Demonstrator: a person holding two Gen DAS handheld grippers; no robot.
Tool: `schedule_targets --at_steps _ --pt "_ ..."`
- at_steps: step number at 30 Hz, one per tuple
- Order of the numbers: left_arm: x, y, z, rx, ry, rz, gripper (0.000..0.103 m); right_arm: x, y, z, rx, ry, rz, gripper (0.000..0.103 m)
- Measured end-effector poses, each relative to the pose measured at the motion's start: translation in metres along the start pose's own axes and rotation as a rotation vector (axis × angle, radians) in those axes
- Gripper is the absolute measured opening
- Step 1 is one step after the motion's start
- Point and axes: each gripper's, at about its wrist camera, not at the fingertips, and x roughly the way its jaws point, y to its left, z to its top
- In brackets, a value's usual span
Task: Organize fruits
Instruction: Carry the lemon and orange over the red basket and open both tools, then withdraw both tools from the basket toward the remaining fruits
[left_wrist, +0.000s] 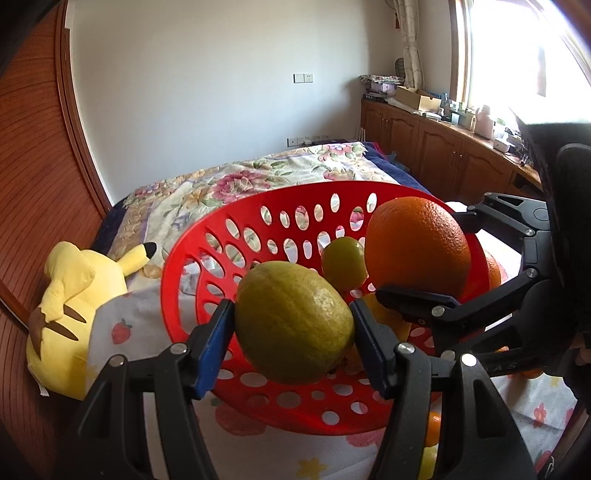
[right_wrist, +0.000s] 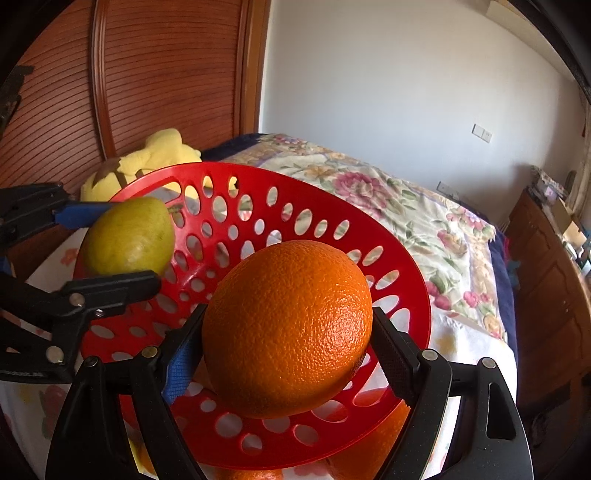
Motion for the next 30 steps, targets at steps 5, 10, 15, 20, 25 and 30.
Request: schedule_targets --at_steps 5,10,15,20,25,30 --pt "0.001 -0.001 0.000 0.000 0.001 0.005 0.063 0.000 -0.001 -0.002 0.000 -0.002 -0.016 0.086" --pt "0.006 0.004 -0.001 -0.011 0.014 0.005 0.063 -0.001 -0.002 -0.001 0.012 -0.008 -0.038 0.086" --pt "0.005 0.003 -0.003 -0.014 0.010 -0.009 0.063 -0.004 -0.004 0.000 0.007 -0.031 -0.080 0.087" --pt "-0.012 0.000 0.005 -0.006 -0.053 -0.015 0.064 -0.014 -0.001 0.002 0.012 -0.069 -0.069 0.087" --pt "-0.025 -0.002 0.003 0.009 -0.076 0.002 0.064 -0.028 -0.001 0.005 0.014 -0.105 -0.072 0.087" --pt "-0.043 -0.012 -0.008 0.015 -0.102 -0.016 0.064 -0.047 0.007 -0.005 0.002 -0.142 -0.085 0.087"
